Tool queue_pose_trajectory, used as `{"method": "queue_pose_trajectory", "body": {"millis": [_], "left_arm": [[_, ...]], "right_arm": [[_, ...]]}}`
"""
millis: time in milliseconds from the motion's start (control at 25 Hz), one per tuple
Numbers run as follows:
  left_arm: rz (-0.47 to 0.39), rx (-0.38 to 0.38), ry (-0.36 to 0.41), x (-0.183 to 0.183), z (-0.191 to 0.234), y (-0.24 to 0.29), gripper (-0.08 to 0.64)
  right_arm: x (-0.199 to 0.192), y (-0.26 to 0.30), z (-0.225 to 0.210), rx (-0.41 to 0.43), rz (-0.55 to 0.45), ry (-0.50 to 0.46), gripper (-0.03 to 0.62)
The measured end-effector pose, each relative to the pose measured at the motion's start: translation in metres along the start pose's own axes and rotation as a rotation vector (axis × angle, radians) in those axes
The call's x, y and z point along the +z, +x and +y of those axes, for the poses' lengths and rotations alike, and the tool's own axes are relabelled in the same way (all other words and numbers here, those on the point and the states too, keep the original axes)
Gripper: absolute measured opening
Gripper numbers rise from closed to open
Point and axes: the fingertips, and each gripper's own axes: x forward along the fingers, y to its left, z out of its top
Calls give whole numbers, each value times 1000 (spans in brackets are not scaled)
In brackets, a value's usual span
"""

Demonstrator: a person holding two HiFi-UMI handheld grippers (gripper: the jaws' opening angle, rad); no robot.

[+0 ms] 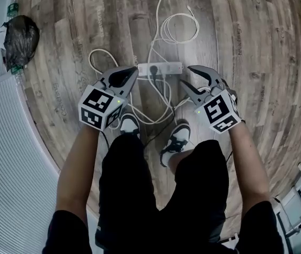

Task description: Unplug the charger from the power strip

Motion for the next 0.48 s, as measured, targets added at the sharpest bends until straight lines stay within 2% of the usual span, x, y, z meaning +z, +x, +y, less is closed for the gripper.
{"method": "queue_pose_trajectory", "body": {"millis": [120,280,480], "left_arm": [[-5,-20,-21,-32,17,35,23],[40,-95,56,-73,19,90,23],[108,-174,95,-114,11,138,23]], "right_arm": [[-35,45,-3,62,23,-78,164],[-77,91,3,177,69,-198,195],[-115,127,8,185,106,-288,195]]}}
